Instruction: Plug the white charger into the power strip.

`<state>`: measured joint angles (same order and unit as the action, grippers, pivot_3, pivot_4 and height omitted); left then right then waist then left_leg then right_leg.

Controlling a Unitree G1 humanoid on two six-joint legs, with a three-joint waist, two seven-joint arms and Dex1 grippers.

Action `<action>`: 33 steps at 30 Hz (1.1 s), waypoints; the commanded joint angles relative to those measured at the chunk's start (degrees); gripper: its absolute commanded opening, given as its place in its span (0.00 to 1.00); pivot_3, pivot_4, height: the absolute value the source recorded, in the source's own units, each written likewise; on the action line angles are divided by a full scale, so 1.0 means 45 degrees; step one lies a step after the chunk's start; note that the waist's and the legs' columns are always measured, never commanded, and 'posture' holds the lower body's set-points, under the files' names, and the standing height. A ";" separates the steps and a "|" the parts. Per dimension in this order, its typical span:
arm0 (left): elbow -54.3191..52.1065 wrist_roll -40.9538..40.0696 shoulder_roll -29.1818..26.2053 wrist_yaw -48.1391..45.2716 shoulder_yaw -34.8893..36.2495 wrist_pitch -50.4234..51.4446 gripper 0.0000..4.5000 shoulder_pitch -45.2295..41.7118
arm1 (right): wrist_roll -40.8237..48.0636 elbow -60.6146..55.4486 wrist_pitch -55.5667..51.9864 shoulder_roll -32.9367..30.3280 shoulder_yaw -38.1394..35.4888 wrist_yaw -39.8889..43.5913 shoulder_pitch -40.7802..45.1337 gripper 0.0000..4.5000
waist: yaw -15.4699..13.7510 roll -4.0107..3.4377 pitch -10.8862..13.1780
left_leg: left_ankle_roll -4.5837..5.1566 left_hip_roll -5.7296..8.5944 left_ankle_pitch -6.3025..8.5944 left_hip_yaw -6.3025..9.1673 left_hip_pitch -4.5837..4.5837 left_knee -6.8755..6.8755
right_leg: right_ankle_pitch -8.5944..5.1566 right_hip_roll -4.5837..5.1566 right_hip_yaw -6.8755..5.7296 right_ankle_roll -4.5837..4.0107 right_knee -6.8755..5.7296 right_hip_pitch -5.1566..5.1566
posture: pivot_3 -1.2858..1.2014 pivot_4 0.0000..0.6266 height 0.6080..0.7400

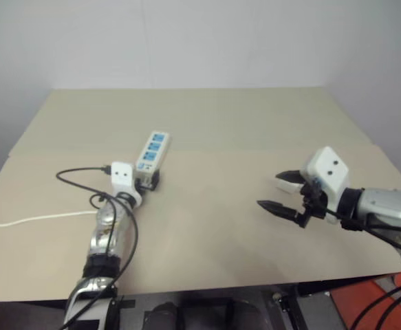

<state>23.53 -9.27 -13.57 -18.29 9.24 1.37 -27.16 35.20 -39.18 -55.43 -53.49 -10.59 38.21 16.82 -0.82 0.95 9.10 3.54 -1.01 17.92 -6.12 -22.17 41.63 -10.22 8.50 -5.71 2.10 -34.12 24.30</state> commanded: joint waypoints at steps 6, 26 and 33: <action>0.0097 0.0148 0.0068 -0.0005 -0.0244 -0.0098 0.71 -0.0249 | 0.0062 -0.0229 -0.0037 -0.0098 -0.0391 -0.0196 -0.0028 1.00 | -0.0016 0.0000 0.0000 | 0.0003 0.0001 0.0002 0.0001 -0.0002 0.0002 | 0.0001 0.0002 -0.0001 0.0002 0.0002 -0.0001 | 0.52 0.24 1.00; -0.3132 -0.1096 -0.1324 -0.5141 -0.2021 0.1015 0.71 0.1038 | 0.0034 -0.0207 0.0015 -0.0223 -0.0586 -0.0317 -0.0171 1.00 | -0.0091 -0.0001 0.0000 | 0.0007 0.0005 0.0005 0.0002 -0.0029 0.0011 | 0.0002 0.0005 -0.0013 0.0007 0.0011 0.0011 | 0.52 0.24 1.00; -0.3367 -0.1736 -0.1961 -0.8128 -0.2888 0.0783 0.71 0.1515 | 0.0221 -0.0024 -0.0365 -0.1429 -0.1262 0.0442 -0.0542 1.00 | -0.0099 -0.0003 0.0001 | 0.0010 0.0001 0.0006 0.0002 -0.0028 0.0014 | 0.0001 0.0005 -0.0010 0.0007 0.0010 0.0014 | 0.52 0.24 1.00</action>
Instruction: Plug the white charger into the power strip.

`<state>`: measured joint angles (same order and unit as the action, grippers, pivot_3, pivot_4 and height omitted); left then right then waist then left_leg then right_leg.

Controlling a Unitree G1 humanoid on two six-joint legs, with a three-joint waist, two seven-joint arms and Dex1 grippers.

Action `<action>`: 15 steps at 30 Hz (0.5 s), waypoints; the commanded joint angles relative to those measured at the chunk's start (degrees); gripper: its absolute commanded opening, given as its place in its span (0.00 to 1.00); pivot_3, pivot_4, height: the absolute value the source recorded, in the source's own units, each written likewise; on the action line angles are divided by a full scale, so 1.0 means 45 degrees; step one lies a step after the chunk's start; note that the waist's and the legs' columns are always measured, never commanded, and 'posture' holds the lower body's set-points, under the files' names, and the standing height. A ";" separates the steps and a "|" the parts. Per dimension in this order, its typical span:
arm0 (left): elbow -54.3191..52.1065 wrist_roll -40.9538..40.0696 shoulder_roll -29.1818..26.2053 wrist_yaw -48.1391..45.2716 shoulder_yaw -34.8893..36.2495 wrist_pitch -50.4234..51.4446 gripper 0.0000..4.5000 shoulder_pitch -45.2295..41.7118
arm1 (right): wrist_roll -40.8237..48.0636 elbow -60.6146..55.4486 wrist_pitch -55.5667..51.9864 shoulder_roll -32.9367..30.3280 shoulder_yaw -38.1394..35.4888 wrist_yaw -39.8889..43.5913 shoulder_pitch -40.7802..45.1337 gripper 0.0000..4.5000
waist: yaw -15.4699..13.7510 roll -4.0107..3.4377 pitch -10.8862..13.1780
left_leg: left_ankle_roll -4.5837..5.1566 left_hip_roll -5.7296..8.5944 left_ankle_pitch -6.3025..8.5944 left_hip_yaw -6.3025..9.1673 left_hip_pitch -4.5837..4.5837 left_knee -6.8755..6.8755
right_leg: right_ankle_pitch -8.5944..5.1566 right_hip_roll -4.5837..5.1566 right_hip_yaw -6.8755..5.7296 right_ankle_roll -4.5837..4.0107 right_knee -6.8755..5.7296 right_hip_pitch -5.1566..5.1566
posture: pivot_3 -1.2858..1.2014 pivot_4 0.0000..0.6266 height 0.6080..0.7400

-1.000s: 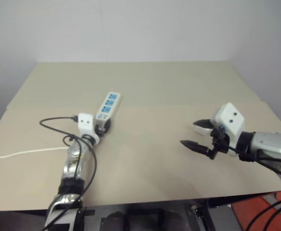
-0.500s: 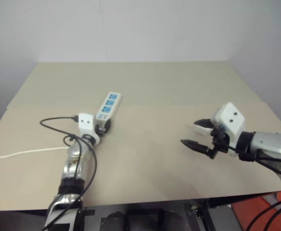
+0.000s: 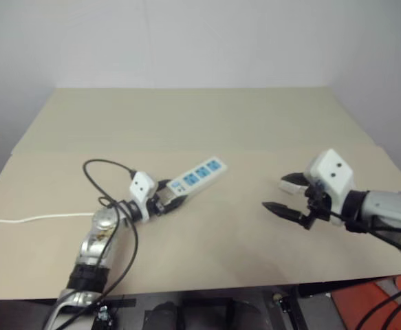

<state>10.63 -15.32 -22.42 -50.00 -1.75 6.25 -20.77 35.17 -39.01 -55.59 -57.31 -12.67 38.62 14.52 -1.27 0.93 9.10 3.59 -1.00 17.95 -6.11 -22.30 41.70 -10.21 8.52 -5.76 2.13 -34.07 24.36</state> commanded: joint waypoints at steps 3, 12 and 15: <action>-0.0230 -0.0455 0.0164 -0.1725 -0.0655 -0.0715 0.71 0.0153 | 0.0488 0.0156 -0.1061 -0.1587 -0.0924 0.0866 0.0106 1.00 | -0.0025 0.0000 0.0000 | 0.0009 -0.0001 0.0005 0.0004 -0.0002 0.0004 | 0.0000 0.0003 0.0000 -0.0001 0.0000 0.0000 | 0.52 0.24 1.00; 0.1379 -0.0216 0.1156 -0.3128 -0.1095 -0.3192 0.71 0.0075 | 0.0299 0.1632 -0.0971 -0.3954 0.0125 0.2487 0.1407 1.00 | -0.0007 -0.0004 0.0002 | 0.0057 0.0002 0.0034 0.0002 -0.0005 0.0012 | 0.0001 0.0024 0.0006 0.0000 0.0003 0.0004 | 0.52 0.24 1.00; 0.1765 0.0004 0.1210 -0.3156 -0.1156 -0.3536 0.71 -0.0039 | -0.0139 0.2792 -0.1188 -0.4368 0.1668 0.3095 0.2767 1.00 | 0.0010 -0.0015 -0.0003 | 0.0060 0.0007 0.0036 0.0001 -0.0004 0.0013 | 0.0003 0.0036 0.0008 0.0002 0.0002 0.0007 | 0.52 0.24 1.00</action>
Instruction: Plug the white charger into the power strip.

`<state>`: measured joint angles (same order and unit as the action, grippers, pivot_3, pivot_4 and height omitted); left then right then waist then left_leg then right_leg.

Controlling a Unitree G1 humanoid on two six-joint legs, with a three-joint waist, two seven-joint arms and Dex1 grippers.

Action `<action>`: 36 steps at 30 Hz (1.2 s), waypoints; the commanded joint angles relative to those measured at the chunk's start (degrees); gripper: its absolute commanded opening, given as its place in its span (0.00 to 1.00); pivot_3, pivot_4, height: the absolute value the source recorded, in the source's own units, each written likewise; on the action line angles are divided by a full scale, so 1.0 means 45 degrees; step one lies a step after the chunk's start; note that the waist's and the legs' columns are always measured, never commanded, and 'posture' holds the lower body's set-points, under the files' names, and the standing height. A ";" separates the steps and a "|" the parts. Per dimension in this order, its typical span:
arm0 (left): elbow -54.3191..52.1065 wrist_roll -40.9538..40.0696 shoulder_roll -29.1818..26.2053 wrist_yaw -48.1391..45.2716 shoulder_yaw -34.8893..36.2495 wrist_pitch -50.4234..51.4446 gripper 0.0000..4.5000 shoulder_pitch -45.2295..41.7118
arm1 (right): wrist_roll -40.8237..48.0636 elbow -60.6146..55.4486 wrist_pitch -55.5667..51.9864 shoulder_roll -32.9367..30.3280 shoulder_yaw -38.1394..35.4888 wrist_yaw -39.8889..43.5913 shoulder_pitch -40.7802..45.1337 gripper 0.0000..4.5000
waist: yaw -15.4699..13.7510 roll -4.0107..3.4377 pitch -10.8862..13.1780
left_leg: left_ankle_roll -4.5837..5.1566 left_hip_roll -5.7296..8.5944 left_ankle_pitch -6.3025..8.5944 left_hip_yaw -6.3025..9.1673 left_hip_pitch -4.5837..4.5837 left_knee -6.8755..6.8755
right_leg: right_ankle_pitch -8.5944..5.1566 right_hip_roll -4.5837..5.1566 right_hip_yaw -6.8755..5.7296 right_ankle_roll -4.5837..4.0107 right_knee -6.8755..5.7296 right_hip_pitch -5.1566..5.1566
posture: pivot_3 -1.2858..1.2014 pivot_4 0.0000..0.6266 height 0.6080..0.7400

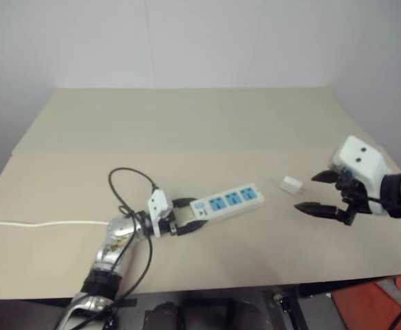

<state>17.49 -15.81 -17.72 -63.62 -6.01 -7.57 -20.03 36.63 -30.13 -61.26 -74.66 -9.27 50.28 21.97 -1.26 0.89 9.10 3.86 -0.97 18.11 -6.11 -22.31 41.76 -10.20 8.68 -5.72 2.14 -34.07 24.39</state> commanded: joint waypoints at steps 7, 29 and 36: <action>0.0602 0.0599 0.0052 -0.0078 -0.0476 -0.0540 0.71 -0.0425 | -0.4169 0.5032 0.0916 0.0919 0.6838 0.2673 0.6621 1.00 | 0.0155 -0.0050 -0.0029 | 0.0036 0.0013 0.0021 -0.0015 0.0001 0.0016 | 0.0004 0.0026 0.0016 0.0008 0.0005 0.0005 | 0.52 0.24 1.00; -0.0460 0.0551 -0.0317 0.0032 -0.0713 0.0736 0.71 -0.0239 | -1.1013 1.9461 0.7929 0.7559 0.9706 0.5865 1.2372 1.00 | 0.0306 -0.0091 -0.0031 | -0.0040 0.0021 -0.0029 -0.0066 -0.0036 0.0001 | 0.0022 -0.0015 -0.0035 0.0047 -0.0013 0.0004 | 0.52 0.24 1.00; -0.0652 0.0583 -0.0410 0.0206 -0.0692 0.0829 0.71 -0.0064 | -1.1741 2.1001 0.8738 0.8269 0.9406 0.5848 1.2553 1.00 | 0.0408 -0.0111 -0.0028 | -0.0059 0.0023 -0.0039 -0.0081 -0.0034 0.0000 | 0.0022 -0.0019 -0.0041 0.0046 -0.0016 -0.0001 | 0.52 0.24 1.00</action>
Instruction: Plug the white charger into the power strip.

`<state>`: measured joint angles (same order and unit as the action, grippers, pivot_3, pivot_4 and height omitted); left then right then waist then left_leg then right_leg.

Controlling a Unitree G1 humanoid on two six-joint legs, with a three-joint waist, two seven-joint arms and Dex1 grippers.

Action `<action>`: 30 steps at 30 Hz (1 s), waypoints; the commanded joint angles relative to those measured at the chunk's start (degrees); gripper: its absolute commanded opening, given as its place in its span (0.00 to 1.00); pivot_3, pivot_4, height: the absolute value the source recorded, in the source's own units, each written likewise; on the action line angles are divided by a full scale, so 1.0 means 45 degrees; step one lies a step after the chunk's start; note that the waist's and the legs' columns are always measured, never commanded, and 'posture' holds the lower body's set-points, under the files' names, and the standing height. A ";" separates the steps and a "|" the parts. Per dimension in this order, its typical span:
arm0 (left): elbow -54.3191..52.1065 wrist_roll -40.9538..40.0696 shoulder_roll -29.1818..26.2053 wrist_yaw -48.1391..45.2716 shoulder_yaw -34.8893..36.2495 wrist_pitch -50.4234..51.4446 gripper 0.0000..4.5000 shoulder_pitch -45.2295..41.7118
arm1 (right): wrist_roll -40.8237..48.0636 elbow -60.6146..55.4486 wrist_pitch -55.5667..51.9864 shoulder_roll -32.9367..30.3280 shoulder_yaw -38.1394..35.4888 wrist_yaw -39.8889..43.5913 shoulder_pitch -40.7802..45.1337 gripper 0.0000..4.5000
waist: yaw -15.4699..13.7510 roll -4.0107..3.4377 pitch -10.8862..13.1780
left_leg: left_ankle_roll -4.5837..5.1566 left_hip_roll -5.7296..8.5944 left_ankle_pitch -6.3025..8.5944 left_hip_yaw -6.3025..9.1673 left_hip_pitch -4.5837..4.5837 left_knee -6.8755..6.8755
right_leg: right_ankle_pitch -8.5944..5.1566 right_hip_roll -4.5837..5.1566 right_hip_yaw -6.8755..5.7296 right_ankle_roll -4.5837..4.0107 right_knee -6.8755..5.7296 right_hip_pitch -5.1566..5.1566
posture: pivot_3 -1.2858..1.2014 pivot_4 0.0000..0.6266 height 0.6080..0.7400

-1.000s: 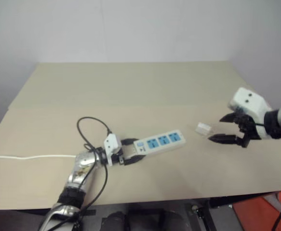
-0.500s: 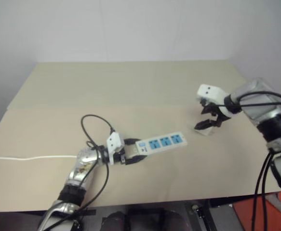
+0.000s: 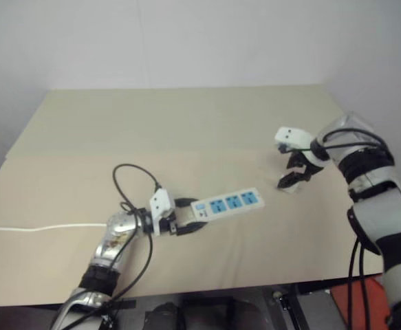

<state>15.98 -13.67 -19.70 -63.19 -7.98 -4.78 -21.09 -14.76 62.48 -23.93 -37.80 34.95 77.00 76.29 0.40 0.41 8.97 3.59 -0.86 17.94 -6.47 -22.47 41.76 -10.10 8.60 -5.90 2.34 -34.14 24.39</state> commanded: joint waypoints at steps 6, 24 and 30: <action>-0.0545 0.0080 -0.0045 0.0188 -0.0269 0.0332 0.71 0.0312 | -0.0687 0.1196 0.0859 0.0473 -0.0848 -0.0460 0.0493 1.00 | 0.0116 -0.0027 0.0001 | -0.0026 -0.0001 -0.0015 -0.0006 0.0008 -0.0009 | 0.0000 -0.0007 -0.0002 -0.0001 -0.0005 -0.0006 | 0.52 0.24 1.00; -0.0834 0.0019 -0.0143 0.0201 -0.0277 0.0591 0.71 0.0427 | -0.1492 0.2064 0.1337 0.1022 -0.1582 -0.1176 0.0768 0.80 | 0.0151 -0.0057 0.0000 | -0.0040 0.0002 -0.0023 -0.0011 0.0015 -0.0022 | -0.0001 -0.0016 -0.0001 -0.0004 -0.0009 -0.0006 | 0.52 0.24 1.00; -0.0877 0.0023 -0.0163 0.0264 -0.0261 0.0633 0.71 0.0466 | -0.1663 0.2287 0.1341 0.1125 -0.1767 -0.1386 0.0818 0.31 | 0.0172 -0.0064 -0.0002 | -0.0044 0.0002 -0.0026 -0.0015 0.0017 -0.0023 | -0.0001 -0.0018 0.0000 -0.0004 -0.0012 -0.0007 | 0.52 0.24 1.00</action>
<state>13.24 -13.83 -20.48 -61.90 -7.92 -2.47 -19.63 -21.70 72.68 -18.74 -32.34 28.18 70.96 77.86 1.17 0.12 8.96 3.39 -0.86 17.82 -6.54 -22.38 41.65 -10.11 8.52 -5.90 2.32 -34.19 24.35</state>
